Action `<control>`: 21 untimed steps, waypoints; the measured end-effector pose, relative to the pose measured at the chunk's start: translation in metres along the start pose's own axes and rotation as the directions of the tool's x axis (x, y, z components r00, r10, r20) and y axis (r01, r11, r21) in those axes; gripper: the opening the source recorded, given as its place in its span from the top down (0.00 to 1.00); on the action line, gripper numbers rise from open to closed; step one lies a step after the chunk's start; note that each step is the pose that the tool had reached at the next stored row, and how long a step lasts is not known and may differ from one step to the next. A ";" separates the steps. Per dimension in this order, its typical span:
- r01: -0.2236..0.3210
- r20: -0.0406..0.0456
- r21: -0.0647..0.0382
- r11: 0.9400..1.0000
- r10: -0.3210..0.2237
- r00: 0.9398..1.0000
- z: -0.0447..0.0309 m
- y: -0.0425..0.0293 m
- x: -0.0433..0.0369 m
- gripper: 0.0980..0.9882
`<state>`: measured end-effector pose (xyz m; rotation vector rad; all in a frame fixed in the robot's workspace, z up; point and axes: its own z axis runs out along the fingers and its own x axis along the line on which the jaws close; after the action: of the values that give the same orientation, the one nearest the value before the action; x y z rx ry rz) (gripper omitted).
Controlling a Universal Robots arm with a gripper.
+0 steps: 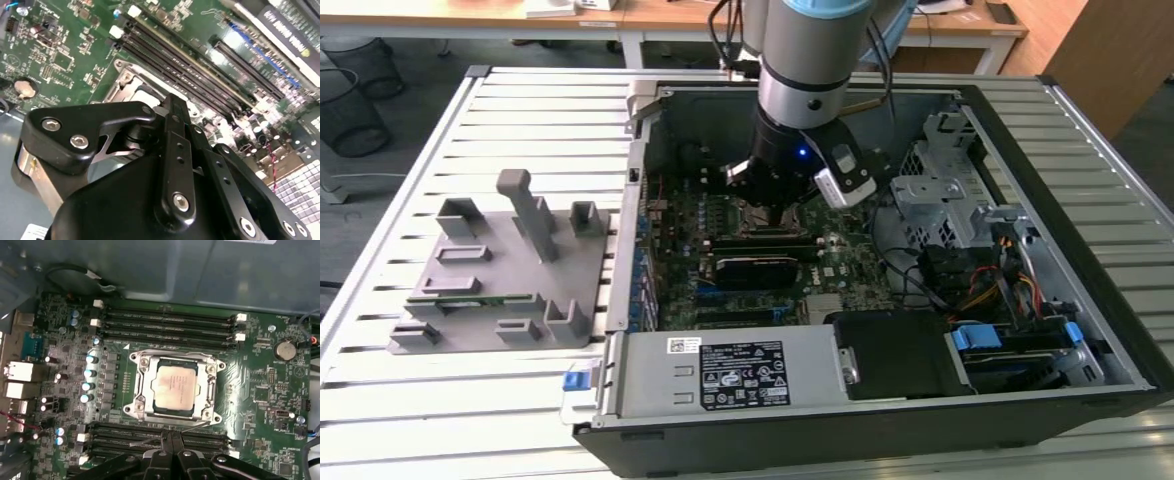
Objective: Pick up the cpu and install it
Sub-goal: 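Install the second cpu locking lever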
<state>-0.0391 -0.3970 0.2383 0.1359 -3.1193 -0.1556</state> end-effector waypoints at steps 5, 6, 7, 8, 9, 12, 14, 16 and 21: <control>0.000 0.000 0.000 1.000 0.000 1.000 0.0032 -0.0001 0.0109 0.99; 0.000 0.000 0.000 1.000 0.000 1.000 0.0045 -0.0001 0.0127 0.99; 0.000 0.000 0.000 1.000 0.000 1.000 0.0062 -0.0001 0.0144 0.99; 0.000 0.000 0.000 1.000 0.000 1.000 0.0081 -0.0002 0.0155 0.99; 0.000 0.000 0.000 1.000 0.000 1.000 0.0100 -0.0003 0.0162 0.99; 0.000 0.000 -0.001 1.000 0.000 1.000 0.0153 -0.0008 0.0171 0.99; 0.000 0.000 -0.004 1.000 0.000 1.000 0.0189 -0.0011 0.0172 0.99; 0.000 0.001 -0.009 1.000 0.000 1.000 0.0217 -0.0015 0.0172 0.99; 0.000 0.004 -0.046 0.999 0.000 1.000 0.0222 -0.0052 0.0175 0.99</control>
<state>-0.0566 -0.4015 0.2160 0.1352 -3.1170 -0.2279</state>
